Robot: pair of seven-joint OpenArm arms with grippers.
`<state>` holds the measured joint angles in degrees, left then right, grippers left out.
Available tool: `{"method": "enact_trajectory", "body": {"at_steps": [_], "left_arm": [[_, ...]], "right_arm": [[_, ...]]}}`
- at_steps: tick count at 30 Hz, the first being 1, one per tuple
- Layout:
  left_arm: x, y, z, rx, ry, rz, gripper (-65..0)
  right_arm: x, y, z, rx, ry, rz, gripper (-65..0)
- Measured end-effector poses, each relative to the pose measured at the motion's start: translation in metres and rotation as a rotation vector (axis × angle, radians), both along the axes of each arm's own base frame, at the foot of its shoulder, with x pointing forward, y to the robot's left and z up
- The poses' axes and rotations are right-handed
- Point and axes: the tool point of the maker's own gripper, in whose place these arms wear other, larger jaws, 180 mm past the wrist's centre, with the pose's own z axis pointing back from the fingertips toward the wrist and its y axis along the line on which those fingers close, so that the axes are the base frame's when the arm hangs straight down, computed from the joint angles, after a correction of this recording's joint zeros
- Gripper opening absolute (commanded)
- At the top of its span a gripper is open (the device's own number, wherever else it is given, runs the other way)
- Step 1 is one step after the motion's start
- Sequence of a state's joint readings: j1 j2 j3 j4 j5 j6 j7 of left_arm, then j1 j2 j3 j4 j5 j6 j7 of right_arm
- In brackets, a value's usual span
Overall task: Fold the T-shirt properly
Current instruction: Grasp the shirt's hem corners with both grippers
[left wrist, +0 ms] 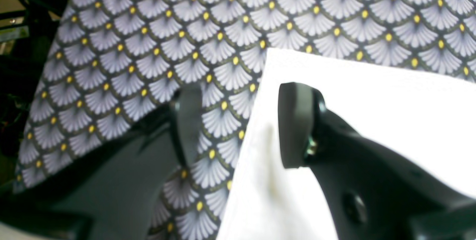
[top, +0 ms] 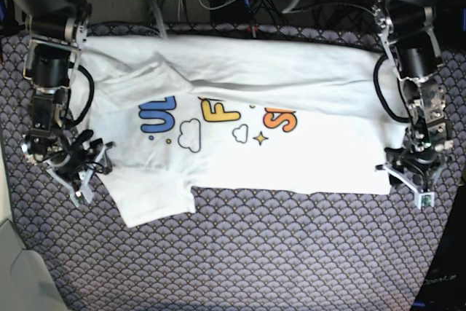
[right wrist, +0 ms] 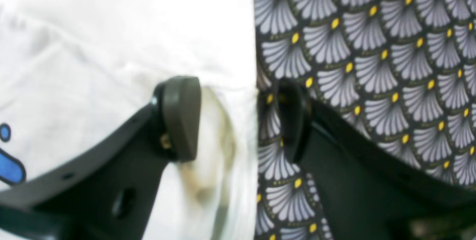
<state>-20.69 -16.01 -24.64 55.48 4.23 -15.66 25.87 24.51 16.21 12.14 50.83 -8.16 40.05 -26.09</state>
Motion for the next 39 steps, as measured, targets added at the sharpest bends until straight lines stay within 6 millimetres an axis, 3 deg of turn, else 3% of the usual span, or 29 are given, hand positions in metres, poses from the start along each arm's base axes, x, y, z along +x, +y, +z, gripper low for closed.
{"method": "enact_trajectory", "body": {"at_steps": [6,14,22,27,39], "left_arm": [[0.003,0.000,0.003,0.002,-0.012,0.000,-33.3],[0.017,-0.006,-0.001,-0.047,-0.003,0.007,-33.3],[0.024,-0.012,-0.024,-0.084,-0.054,0.007,-33.3],[0.020,-0.032,-0.046,-0.081,-0.023,-0.058,-33.3],[0.023,-0.030,-0.047,-0.094,-0.055,-0.045,-33.3]], "right_arm": [[0.000,0.000,0.000,0.002,-0.004,0.001,-34.4],[-0.002,0.001,-0.002,0.002,0.004,0.000,-65.0],[-0.007,0.002,-0.007,0.013,0.006,-0.001,-65.0],[-0.008,0.002,-0.008,0.012,0.008,-0.001,-65.0],[-0.010,0.002,-0.010,0.017,0.003,0.000,-65.0]]}}
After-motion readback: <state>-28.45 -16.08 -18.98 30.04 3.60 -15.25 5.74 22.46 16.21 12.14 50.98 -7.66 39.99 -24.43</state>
